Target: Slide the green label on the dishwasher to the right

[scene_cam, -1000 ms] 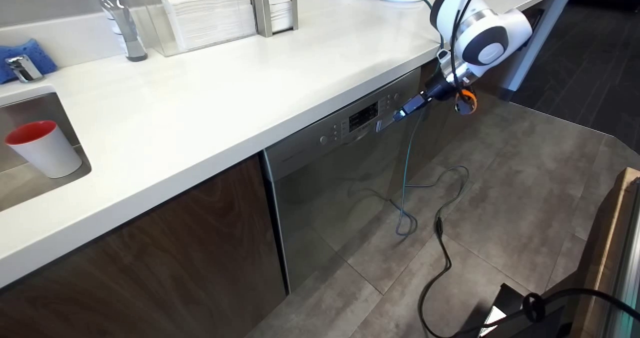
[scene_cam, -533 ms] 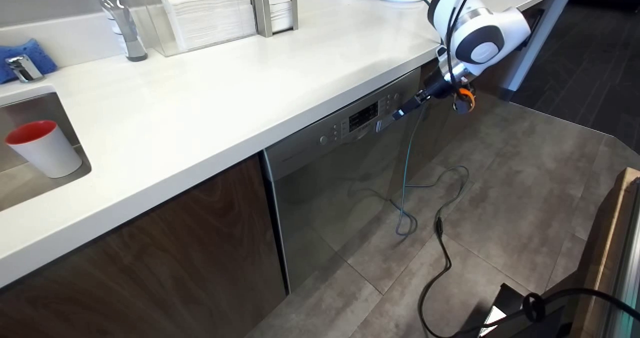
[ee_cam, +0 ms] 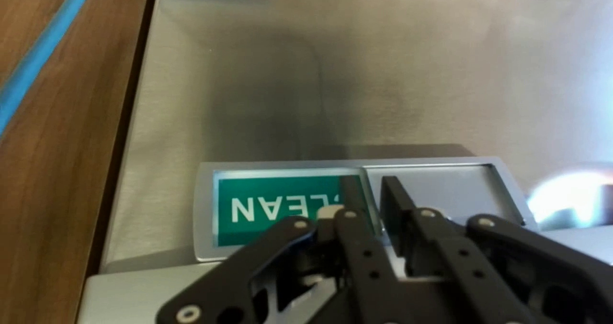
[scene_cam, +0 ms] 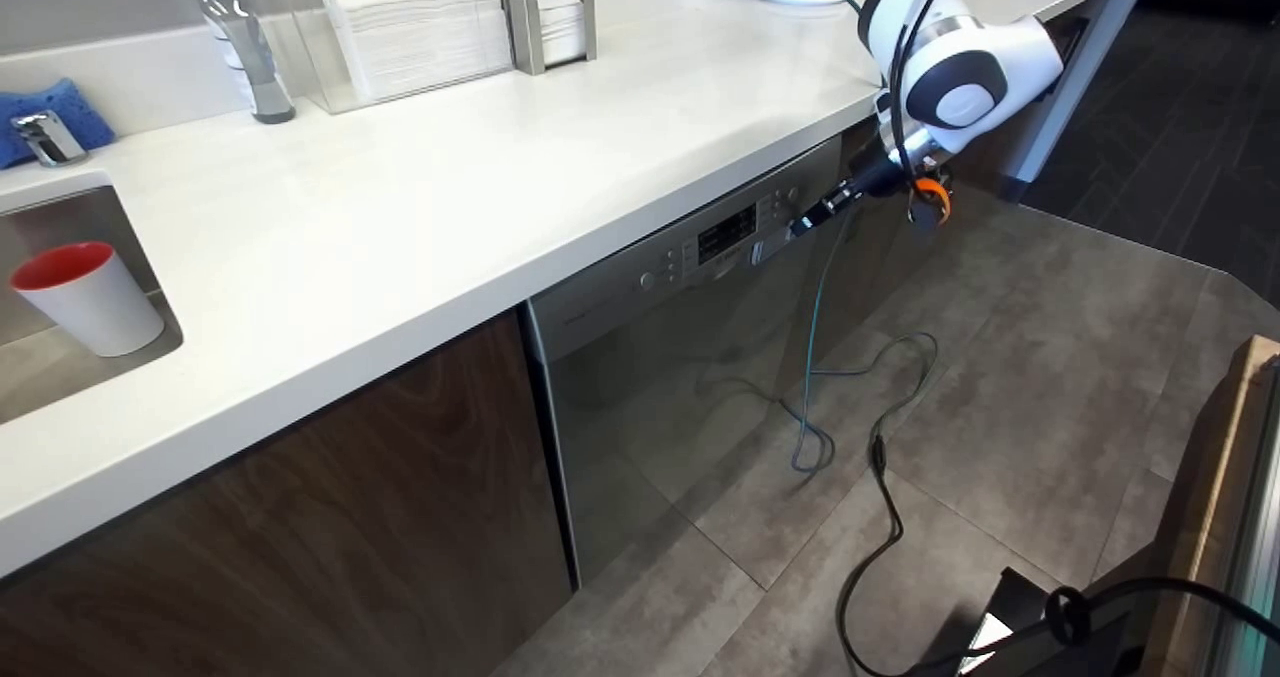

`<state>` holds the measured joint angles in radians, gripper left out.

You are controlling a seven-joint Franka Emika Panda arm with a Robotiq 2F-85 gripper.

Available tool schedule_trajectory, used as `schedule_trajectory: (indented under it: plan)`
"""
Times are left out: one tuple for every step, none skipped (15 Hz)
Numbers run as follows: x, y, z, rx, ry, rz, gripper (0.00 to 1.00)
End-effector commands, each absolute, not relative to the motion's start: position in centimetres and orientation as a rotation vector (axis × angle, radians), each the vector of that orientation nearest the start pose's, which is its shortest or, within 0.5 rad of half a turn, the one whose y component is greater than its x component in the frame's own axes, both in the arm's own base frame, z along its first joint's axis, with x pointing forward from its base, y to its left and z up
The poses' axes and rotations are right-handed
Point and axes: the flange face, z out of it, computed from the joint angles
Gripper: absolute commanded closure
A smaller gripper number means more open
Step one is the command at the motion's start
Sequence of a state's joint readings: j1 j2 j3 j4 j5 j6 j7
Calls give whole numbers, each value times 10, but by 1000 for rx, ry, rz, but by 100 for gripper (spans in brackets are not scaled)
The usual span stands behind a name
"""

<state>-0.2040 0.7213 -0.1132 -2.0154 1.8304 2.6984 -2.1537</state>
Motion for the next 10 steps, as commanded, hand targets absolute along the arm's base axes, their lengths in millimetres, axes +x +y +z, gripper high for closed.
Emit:
schedule_trajectory:
  plan:
    - [514,-200,71,-2848,-224,-901,100]
    - [514,-199,70,-2846,-227,-903,100]
    - [514,-199,70,-2848,-228,-901,100]
    - [515,-199,70,-2850,-229,-902,100]
    - [515,-199,70,-2852,-232,-902,100]
    - [514,-199,70,-2855,-235,-905,100]
    - [515,-200,71,-2857,-236,-910,100]
    - [514,-201,73,-2863,-235,-916,100]
    - [513,-202,75,-2868,-233,-923,100]
    - [512,-204,76,-2875,-230,-930,100]
